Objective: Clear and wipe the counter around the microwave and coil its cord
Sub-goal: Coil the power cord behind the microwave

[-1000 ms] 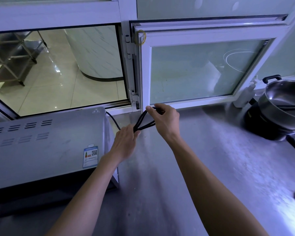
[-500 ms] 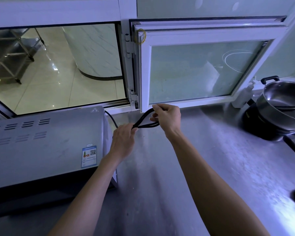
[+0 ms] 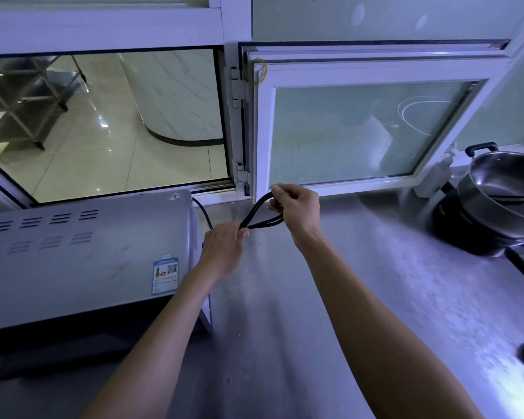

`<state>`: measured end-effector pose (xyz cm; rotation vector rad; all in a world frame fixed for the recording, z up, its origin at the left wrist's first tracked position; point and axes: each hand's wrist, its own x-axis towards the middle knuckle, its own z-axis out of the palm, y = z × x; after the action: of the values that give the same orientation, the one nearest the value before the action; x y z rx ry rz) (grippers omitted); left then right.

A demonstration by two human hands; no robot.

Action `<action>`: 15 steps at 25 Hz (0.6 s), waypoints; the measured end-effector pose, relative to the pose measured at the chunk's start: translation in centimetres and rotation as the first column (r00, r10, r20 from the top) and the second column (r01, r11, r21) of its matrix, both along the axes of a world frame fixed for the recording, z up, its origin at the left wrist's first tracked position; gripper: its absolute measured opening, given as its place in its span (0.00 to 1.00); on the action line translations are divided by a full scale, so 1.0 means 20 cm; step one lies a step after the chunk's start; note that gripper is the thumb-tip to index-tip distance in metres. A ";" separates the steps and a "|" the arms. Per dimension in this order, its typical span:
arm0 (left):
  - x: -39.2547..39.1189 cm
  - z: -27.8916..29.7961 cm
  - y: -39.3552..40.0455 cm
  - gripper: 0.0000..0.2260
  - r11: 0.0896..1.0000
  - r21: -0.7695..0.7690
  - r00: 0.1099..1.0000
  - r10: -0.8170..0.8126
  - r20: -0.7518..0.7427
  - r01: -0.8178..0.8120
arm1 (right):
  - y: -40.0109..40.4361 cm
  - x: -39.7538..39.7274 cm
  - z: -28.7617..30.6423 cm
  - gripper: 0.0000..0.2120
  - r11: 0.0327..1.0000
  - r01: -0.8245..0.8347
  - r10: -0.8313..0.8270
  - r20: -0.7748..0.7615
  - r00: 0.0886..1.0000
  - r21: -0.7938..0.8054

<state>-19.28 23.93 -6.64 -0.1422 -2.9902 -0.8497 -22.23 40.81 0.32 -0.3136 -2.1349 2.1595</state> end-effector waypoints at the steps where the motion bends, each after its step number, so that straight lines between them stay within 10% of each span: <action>1: 0.00 0.01 0.00 0.15 1.000 0.013 1.000 0.011 -0.002 -0.011 | -0.01 0.01 0.01 0.03 1.000 -0.001 0.001 -0.005 1.000 -0.008; 15: -0.10 0.06 0.17 0.11 0.967 0.139 0.976 0.216 -0.002 -0.214 | 0.27 0.15 -0.06 0.12 0.941 -0.134 0.131 0.029 0.991 0.312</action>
<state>-21.23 27.32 -5.42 0.1748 -2.8491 -1.0177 -19.30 46.24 -0.82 -0.1555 -2.5208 1.8353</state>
